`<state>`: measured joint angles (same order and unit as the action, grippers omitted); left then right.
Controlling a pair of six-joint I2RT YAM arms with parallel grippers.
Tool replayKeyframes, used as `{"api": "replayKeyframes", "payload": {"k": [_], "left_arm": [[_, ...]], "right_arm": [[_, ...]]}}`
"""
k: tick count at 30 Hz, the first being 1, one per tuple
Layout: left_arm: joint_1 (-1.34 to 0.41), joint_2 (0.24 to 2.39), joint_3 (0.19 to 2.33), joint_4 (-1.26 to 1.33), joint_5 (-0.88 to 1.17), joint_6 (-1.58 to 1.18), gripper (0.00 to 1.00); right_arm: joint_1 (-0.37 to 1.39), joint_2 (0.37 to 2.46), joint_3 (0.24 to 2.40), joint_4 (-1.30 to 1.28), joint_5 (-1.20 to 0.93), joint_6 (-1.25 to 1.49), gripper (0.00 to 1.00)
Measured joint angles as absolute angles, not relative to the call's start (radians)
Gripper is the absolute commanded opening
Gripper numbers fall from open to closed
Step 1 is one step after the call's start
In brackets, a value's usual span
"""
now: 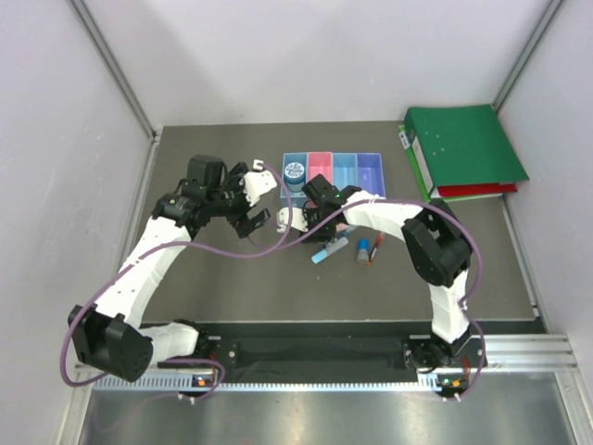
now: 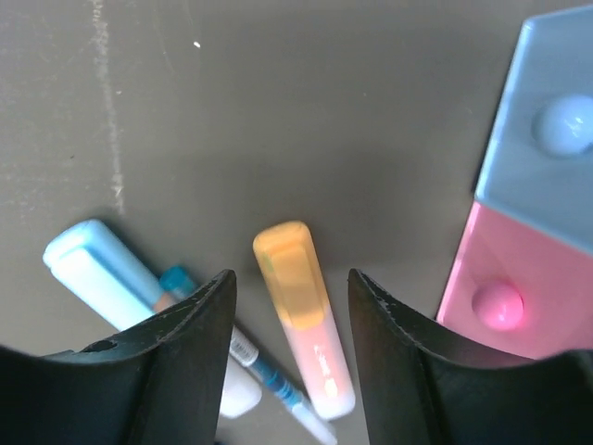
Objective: Sort the stationery into containers
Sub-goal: Pick up the pen from the center of the board.
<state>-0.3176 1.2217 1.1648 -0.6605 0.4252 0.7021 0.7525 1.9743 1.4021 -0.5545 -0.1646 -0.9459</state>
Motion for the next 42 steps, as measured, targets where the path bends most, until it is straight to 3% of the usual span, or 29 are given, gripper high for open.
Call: {"api": "replayKeyframes", "payload": {"k": [7, 10, 14, 17, 30, 42], "left_arm": [[-0.316, 1.216, 1.163, -0.651, 0.41, 0.707, 0.99], [-0.314, 1.21, 1.163, -0.637, 0.403, 0.708, 0.99], [-0.308, 1.2, 1.163, -0.605, 0.383, 0.717, 0.99], [-0.289, 1.188, 1.163, -0.552, 0.352, 0.729, 0.99], [-0.285, 1.114, 1.016, -0.364, 0.22, 0.671, 0.99], [-0.284, 1.042, 0.946, -0.144, 0.099, 0.573, 0.99]], "right_arm": [[0.735, 2.022, 1.448, -0.594, -0.196, -0.987, 0.49], [0.723, 2.04, 1.475, -0.616, -0.21, -1.003, 0.37], [0.712, 2.057, 1.498, -0.636, -0.222, -1.04, 0.09], [0.71, 2.058, 1.499, -0.64, -0.222, -1.074, 0.0], [0.682, 2.026, 1.479, -0.63, -0.205, -1.01, 0.0], [0.603, 1.817, 1.481, -0.594, -0.178, -0.807, 0.0]]}}
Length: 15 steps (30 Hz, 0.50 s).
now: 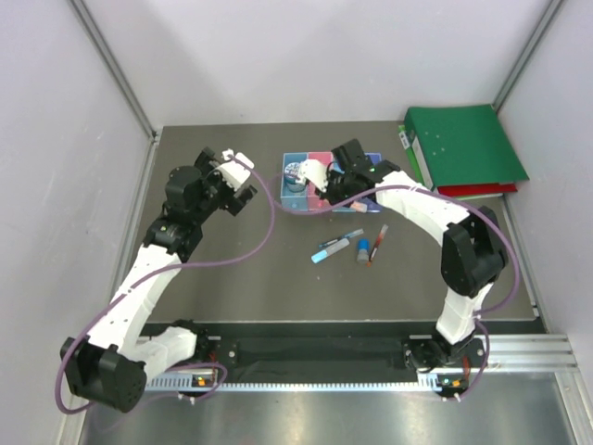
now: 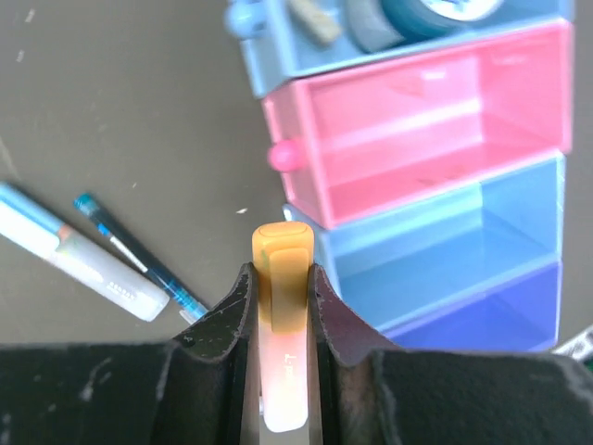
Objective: Sort the stationery into containers
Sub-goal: Pick up the pen from the center of the board, then place the pen in the storage box.
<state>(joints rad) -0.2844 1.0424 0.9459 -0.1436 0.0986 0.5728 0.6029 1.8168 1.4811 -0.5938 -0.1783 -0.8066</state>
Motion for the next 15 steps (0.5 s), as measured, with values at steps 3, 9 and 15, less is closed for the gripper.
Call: {"api": "replayKeyframes", "payload": {"k": [3, 9, 15], "left_arm": [[-0.284, 1.044, 0.946, -0.187, 0.142, 0.58, 0.99], [-0.284, 1.107, 0.987, -0.35, 0.385, 0.676, 0.99], [-0.293, 1.275, 1.113, -0.496, 0.622, 0.791, 0.99]], "right_arm": [[0.585, 1.794, 1.493, -0.569, -0.159, -0.696, 0.0], [0.526, 1.794, 1.583, -0.524, -0.076, -0.43, 0.0], [0.435, 1.853, 1.742, -0.446, -0.009, -0.233, 0.0]]}}
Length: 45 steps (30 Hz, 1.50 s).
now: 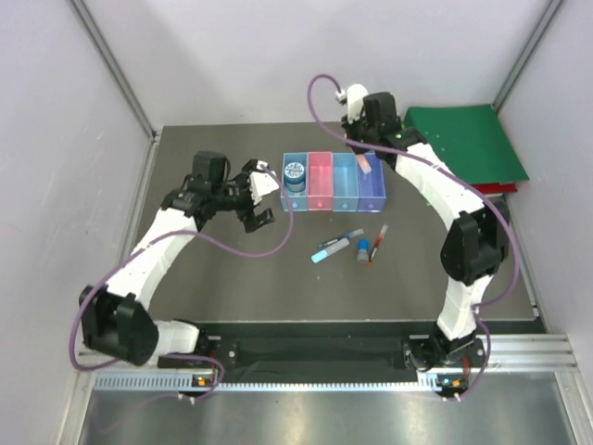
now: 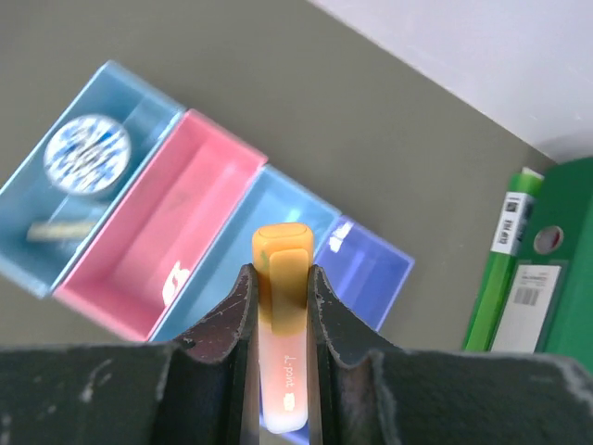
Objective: Sort the stationery into containers
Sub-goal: Place the pen in the storage box.
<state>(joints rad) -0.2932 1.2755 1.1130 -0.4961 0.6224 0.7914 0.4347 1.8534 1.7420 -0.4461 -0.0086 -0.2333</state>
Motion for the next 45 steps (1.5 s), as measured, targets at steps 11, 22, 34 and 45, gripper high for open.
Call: {"api": "replayKeyframes", "payload": {"k": [11, 22, 34, 45], "left_arm": [[-0.434, 1.549, 1.221, -0.612, 0.823, 1.013, 0.99], [-0.498, 1.626, 1.275, -0.621, 0.826, 1.047, 0.98], [-0.579, 1.787, 1.273, -0.573, 0.826, 0.968, 0.88], [-0.641, 1.788, 1.224, -0.519, 0.786, 0.857, 0.78]], "right_arm": [[0.31, 2.071, 1.797, -0.407, -0.009, -0.05, 0.0], [0.272, 2.122, 1.797, -0.404, -0.049, 0.013, 0.08], [0.272, 2.122, 1.721, -0.405, -0.057, 0.013, 0.38], [0.271, 2.105, 1.72, -0.405, -0.046, -0.058, 0.63]]}}
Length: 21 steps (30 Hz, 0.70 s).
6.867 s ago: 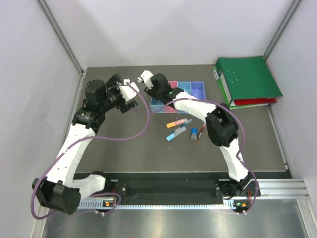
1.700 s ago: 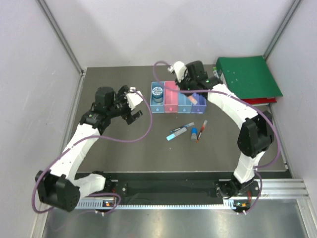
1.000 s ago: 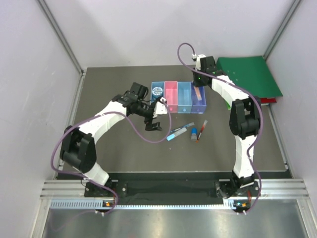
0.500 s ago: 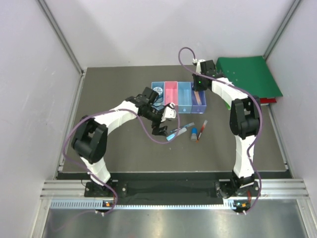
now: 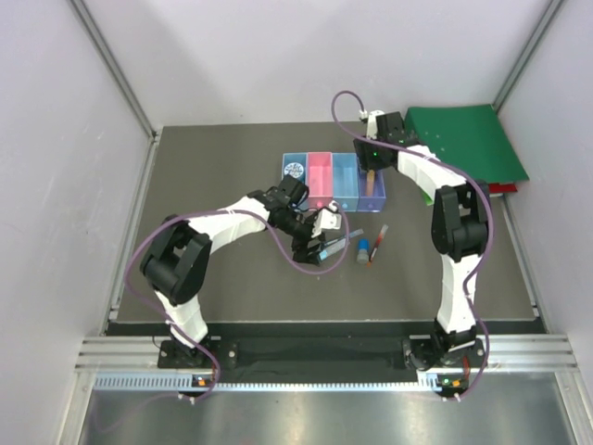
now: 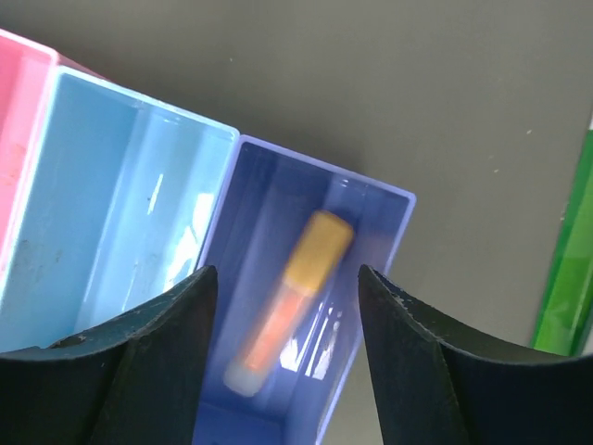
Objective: Sort the stationery into containers
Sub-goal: Place the pen in the storage box, then pick up the pen from the center of the board.
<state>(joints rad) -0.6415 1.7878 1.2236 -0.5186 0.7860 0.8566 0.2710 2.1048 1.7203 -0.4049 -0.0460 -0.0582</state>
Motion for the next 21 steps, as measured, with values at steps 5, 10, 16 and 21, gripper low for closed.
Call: {"api": "replayKeyframes", "payload": {"k": [5, 10, 16, 21], "left_arm": [[-0.661, 1.794, 1.221, -0.49, 0.769, 0.8, 0.71], [-0.684, 1.8, 1.181, -0.439, 0.714, 0.736, 0.69], [-0.694, 1.824, 1.135, -0.36, 0.603, 0.653, 0.69], [-0.693, 1.846, 1.119, -0.327, 0.535, 0.613, 0.69]], "right_arm": [[0.268, 2.057, 1.722, -0.402, -0.041, -0.069, 0.62], [0.262, 1.991, 1.746, -0.393, -0.024, -0.08, 0.63], [0.241, 1.887, 1.79, -0.378, -0.014, -0.092, 0.63], [0.233, 1.822, 1.79, -0.376, -0.011, -0.104, 0.63]]}}
